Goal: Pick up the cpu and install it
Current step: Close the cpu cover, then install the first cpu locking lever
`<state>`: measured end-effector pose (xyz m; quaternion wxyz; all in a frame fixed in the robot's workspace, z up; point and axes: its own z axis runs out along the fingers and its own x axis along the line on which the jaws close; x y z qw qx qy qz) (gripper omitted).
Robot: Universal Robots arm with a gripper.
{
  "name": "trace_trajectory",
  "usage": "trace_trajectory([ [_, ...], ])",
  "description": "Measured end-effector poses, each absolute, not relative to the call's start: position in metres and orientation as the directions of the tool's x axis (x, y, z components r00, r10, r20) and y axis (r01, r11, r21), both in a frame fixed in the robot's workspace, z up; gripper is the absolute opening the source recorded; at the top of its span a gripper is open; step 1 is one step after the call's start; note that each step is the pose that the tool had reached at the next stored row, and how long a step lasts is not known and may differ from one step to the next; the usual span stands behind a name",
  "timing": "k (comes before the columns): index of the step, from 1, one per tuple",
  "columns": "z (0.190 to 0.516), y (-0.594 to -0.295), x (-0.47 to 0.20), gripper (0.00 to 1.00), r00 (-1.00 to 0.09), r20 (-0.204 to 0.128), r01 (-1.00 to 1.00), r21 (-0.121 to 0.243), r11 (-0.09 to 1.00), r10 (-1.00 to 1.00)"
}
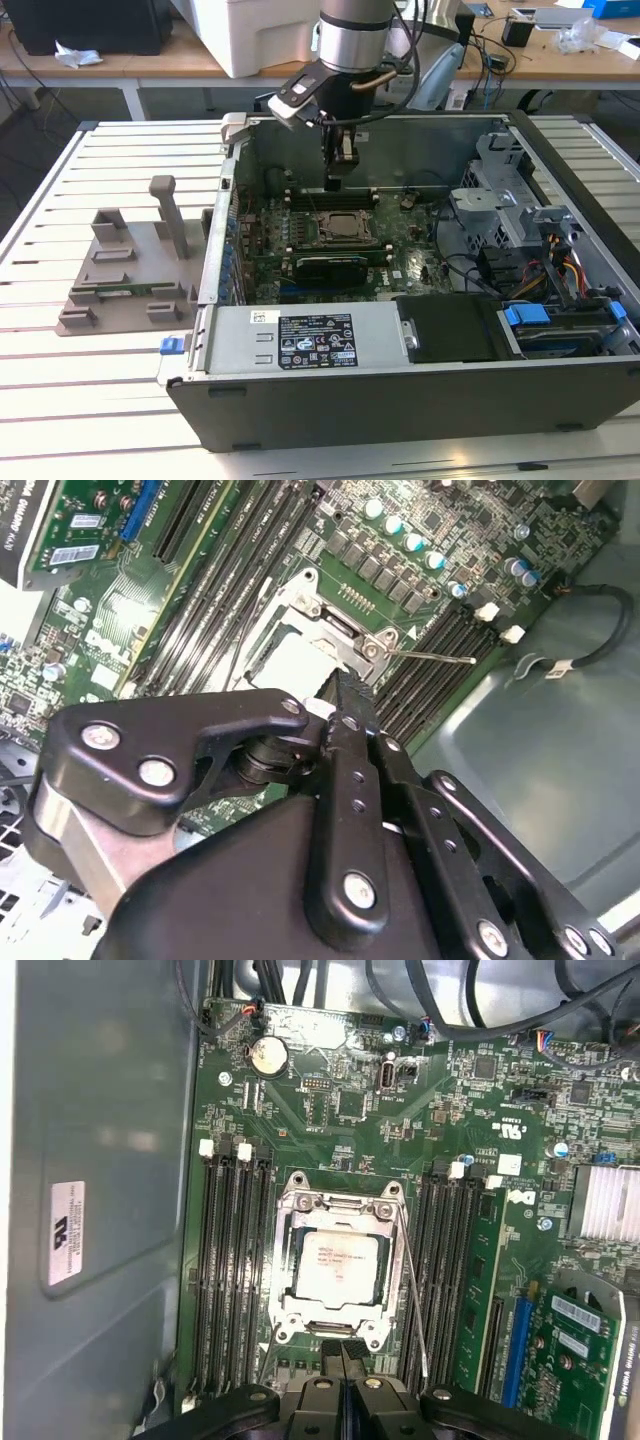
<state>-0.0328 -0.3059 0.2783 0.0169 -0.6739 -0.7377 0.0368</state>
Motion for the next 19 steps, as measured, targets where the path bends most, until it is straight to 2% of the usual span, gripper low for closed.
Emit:
trace_trajectory([
  [13,0.2811,-0.3059,-0.0328,0.11,-0.091,-0.025,0.993,-0.077,0.089,0.996],
  [19,0.2811,-0.3059,-0.0328,0.11,-0.219,-0.025,0.973,-0.077,0.217,0.975],
])
